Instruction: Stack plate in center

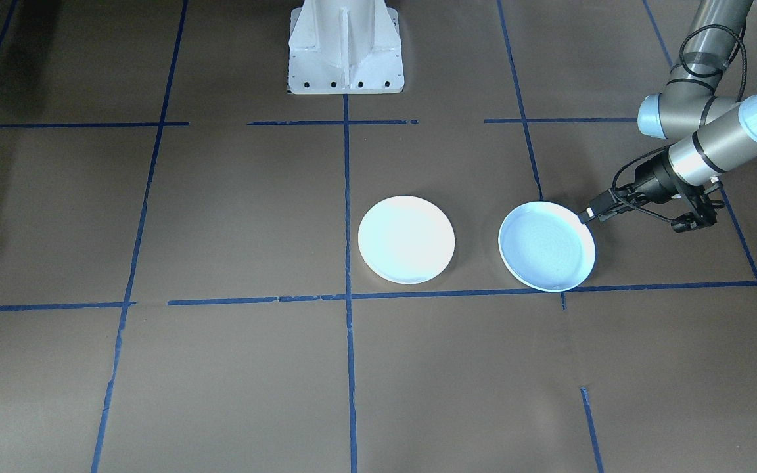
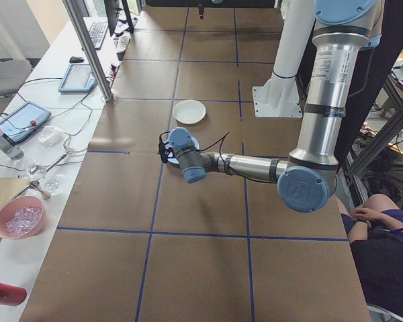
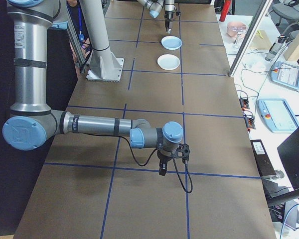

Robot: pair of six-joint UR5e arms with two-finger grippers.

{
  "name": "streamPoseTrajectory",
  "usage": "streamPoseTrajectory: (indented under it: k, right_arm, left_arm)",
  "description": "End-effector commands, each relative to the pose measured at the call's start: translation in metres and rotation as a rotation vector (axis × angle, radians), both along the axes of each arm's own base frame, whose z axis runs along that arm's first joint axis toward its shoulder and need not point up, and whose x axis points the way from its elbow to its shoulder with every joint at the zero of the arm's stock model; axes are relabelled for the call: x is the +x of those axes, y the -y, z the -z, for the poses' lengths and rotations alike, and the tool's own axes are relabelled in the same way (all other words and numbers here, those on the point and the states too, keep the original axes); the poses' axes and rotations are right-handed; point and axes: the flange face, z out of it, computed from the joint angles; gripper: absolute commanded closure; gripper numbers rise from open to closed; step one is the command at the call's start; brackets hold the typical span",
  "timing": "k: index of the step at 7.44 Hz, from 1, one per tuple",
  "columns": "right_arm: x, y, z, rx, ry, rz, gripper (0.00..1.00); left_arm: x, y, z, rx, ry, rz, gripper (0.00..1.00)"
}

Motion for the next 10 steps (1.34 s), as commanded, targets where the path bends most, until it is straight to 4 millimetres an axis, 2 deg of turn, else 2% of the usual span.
streamPoseTrajectory:
  k: [1, 2, 3, 4, 5, 6, 7, 8, 9, 10]
  right_arm:
    - [0.000, 0.000, 0.000, 0.001, 0.000, 0.000, 0.00]
    - [0.000, 0.000, -0.001, -0.001, 0.000, 0.000, 0.00]
    - [0.000, 0.000, -0.001, -0.001, 0.000, 0.000, 0.00]
    - [0.000, 0.000, -0.001, -0.001, 0.000, 0.000, 0.00]
    - [0.000, 0.000, -0.001, -0.001, 0.000, 0.000, 0.00]
    - [0.000, 0.000, -0.001, -0.001, 0.000, 0.000, 0.00]
    - [0.000, 0.000, -0.001, -0.001, 0.000, 0.000, 0.00]
    - [0.000, 0.000, -0.001, -0.001, 0.000, 0.000, 0.00]
    - [0.000, 0.000, -0.001, -0.001, 0.000, 0.000, 0.00]
    - [0.000, 0.000, 0.000, 0.000, 0.000, 0.000, 0.00]
  left_arm:
    - [-0.006, -0.007, 0.015, -0.032, -0.025, -0.049, 0.00]
    - [0.006, 0.005, 0.033, -0.034, -0.011, -0.035, 0.00]
    - [0.028, 0.038, 0.079, -0.056, 0.037, 0.032, 0.00]
    - [0.067, 0.036, 0.117, -0.065, 0.110, 0.046, 0.00]
    - [0.099, 0.022, 0.147, -0.061, 0.170, 0.050, 0.00]
    - [0.119, 0.024, 0.171, -0.052, 0.197, 0.058, 0.01]
    - [0.155, 0.008, 0.182, -0.024, 0.218, 0.039, 0.02]
    - [0.178, 0.000, 0.193, 0.008, 0.226, 0.042, 0.04]
    - [0.194, -0.001, 0.195, 0.007, 0.230, 0.030, 0.07]
    - [0.207, 0.008, 0.192, 0.000, 0.241, 0.027, 0.10]
